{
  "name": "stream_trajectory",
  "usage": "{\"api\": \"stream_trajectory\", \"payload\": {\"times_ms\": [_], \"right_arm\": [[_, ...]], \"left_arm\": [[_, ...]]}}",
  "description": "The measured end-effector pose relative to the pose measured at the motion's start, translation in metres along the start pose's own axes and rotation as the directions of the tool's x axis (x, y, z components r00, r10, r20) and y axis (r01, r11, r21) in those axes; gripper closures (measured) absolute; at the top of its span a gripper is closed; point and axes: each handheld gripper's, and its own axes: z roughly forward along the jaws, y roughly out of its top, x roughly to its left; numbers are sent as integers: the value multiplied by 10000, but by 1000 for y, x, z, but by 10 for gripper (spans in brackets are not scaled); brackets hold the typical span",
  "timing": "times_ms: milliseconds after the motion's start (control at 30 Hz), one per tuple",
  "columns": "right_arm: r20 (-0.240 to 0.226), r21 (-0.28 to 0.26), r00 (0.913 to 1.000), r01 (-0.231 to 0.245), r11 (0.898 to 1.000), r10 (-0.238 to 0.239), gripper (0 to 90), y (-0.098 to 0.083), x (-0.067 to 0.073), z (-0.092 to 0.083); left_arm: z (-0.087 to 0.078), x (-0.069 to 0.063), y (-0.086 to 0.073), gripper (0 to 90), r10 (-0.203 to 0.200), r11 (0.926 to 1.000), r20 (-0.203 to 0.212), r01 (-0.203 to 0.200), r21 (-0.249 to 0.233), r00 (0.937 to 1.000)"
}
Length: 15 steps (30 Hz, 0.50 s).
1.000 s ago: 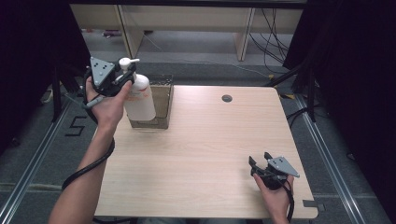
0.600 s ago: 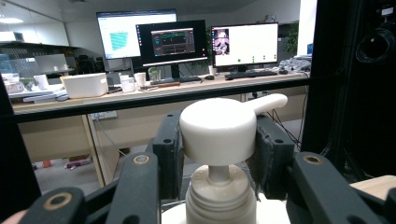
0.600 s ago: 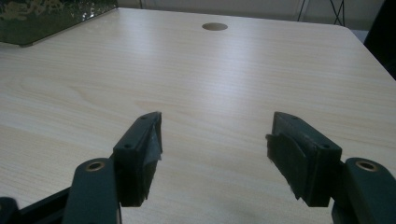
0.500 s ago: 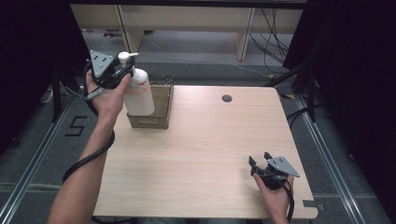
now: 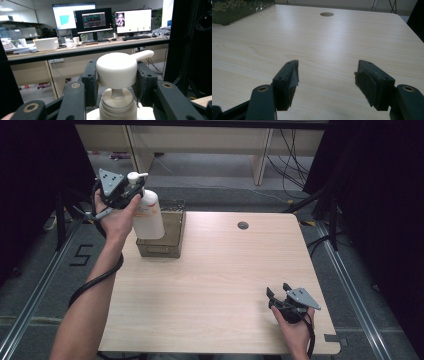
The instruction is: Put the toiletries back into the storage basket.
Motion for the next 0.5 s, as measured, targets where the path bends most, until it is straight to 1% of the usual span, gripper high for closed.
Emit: {"api": "stream_trajectory", "payload": {"times_ms": [133,233,267,467,500], "right_arm": [[15,0,10000,11,10000,-11,352,0,0,0],[-58,46,10000,-9,10000,9,352,0,0,0],[-42,136,10000,70,9999,-69,352,1,0,0],[-43,146,10000,11,9999,-11,352,0,0,-1],[-42,123,10000,86,9999,-85,352,1,0,0]], "left_arm": [[4,3,-2,590,-106,9999,-100,107,15,9999],[5,3,-4,590,-91,9999,-111,92,69,9999],[5,4,-4,590,-91,9999,-125,92,88,9999],[7,2,-7,590,-77,9999,-111,78,112,9999],[7,2,-7,590,-77,9999,-111,78,112,9999]]}}
